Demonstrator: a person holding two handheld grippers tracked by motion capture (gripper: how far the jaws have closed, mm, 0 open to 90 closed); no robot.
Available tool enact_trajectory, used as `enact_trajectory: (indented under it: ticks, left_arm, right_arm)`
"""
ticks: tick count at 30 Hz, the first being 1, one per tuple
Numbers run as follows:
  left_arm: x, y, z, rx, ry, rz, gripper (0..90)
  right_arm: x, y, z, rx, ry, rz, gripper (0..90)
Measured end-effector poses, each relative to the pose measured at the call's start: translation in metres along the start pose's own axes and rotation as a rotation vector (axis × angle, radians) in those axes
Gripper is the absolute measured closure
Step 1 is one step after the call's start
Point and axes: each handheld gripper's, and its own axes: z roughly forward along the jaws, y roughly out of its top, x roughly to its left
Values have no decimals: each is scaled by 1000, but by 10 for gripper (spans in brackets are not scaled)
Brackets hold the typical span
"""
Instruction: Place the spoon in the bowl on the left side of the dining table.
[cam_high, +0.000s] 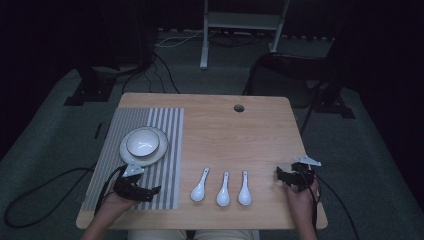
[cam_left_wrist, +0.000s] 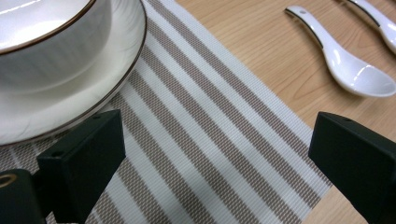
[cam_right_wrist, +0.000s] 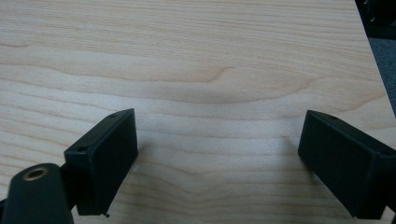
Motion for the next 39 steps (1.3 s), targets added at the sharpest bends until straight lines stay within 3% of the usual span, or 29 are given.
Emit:
enact_trajectory:
  ticks: [13, 26, 31, 39]
  left_arm:
    - [-12, 25, 18, 6, -34, 41, 37]
    - [-23, 45, 34, 8, -68, 54, 38]
    - [-32, 56, 42, 20, -70, 88, 46]
    - [-49, 75, 61, 14, -108, 107, 64]
  right_arm:
    - [0, 0, 0, 0, 0, -1, 111]
    - [0, 0, 0, -1, 0, 0, 112]
    - [0, 0, 0, -1, 0, -2, 112]
    - [0, 0, 0, -1, 0, -2, 112]
